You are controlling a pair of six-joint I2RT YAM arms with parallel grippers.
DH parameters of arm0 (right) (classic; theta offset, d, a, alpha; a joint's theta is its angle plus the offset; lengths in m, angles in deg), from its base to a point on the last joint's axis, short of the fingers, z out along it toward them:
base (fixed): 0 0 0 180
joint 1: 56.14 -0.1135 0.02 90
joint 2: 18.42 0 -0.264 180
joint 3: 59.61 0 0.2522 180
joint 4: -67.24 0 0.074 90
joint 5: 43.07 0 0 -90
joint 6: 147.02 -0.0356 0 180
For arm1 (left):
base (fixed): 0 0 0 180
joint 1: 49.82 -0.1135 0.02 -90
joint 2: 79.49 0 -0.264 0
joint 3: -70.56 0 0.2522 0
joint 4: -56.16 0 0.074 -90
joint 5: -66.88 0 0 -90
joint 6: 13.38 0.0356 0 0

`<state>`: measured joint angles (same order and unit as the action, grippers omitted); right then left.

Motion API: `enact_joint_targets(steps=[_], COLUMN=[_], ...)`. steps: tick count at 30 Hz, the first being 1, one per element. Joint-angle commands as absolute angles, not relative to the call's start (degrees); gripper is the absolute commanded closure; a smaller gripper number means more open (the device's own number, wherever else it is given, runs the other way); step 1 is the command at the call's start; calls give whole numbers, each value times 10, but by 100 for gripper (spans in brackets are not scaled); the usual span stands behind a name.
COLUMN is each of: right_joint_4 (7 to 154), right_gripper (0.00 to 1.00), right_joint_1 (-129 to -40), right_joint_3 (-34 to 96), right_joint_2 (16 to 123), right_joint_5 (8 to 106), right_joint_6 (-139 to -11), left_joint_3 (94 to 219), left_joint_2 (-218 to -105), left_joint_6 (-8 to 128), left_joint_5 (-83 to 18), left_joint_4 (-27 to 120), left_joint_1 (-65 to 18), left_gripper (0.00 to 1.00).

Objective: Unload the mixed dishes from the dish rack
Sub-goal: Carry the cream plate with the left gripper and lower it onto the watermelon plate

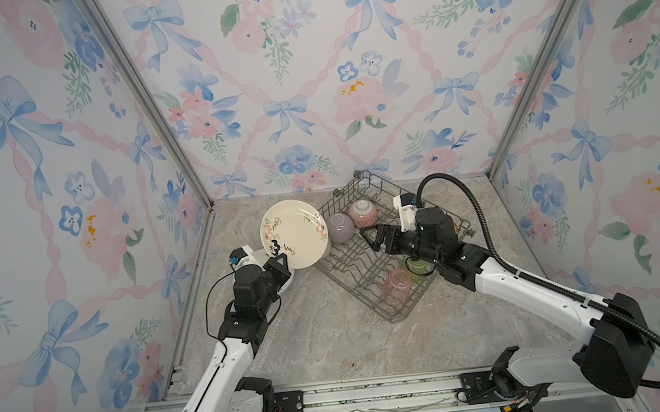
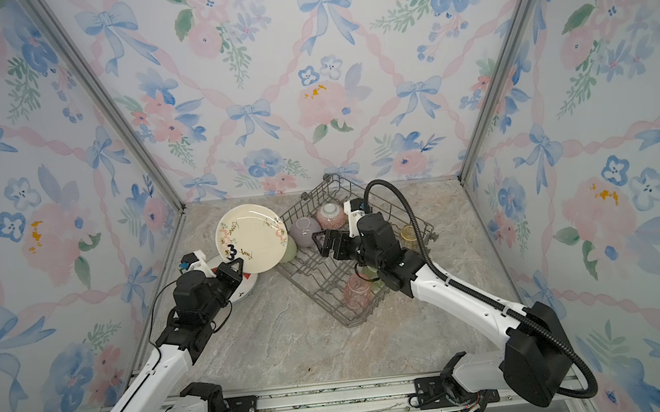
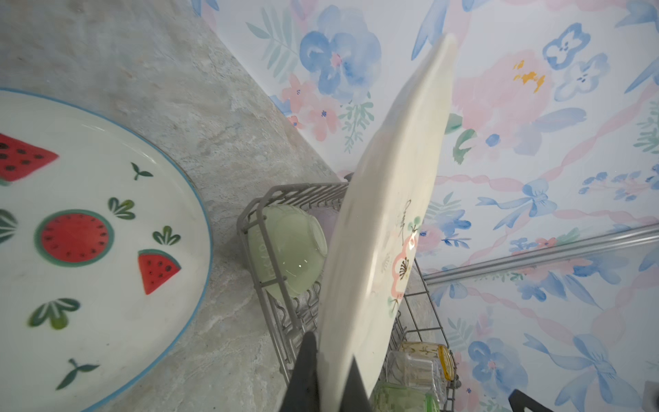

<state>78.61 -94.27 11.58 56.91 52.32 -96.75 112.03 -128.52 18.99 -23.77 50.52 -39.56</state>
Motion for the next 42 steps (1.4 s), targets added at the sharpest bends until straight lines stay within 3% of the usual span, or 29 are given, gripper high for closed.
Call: enact_joint_targets(steps=[1,5,22,42], right_joint_4=[803,810,844,865], right_gripper=[1,1,1,1], right_joint_1=[-936,-935,-934,-928], right_joint_3=[100,92,95,81], right_joint_2=[550,541,529,517], right_joint_5=[508,505,497,487], right_joint_6=[-954,-951,-934,-935], left_joint_3=[1130,1134,1083,1029], left_joint_2=[-1240,-1219,-1185,-1212], left_joint_6=[178,201,202,142], left_joint_5=[-134,-69,-19,-173], left_joint_4=[516,470,428,457], left_joint_1=[-407,-412,-458,-513], left_gripper=[100,100,100,100])
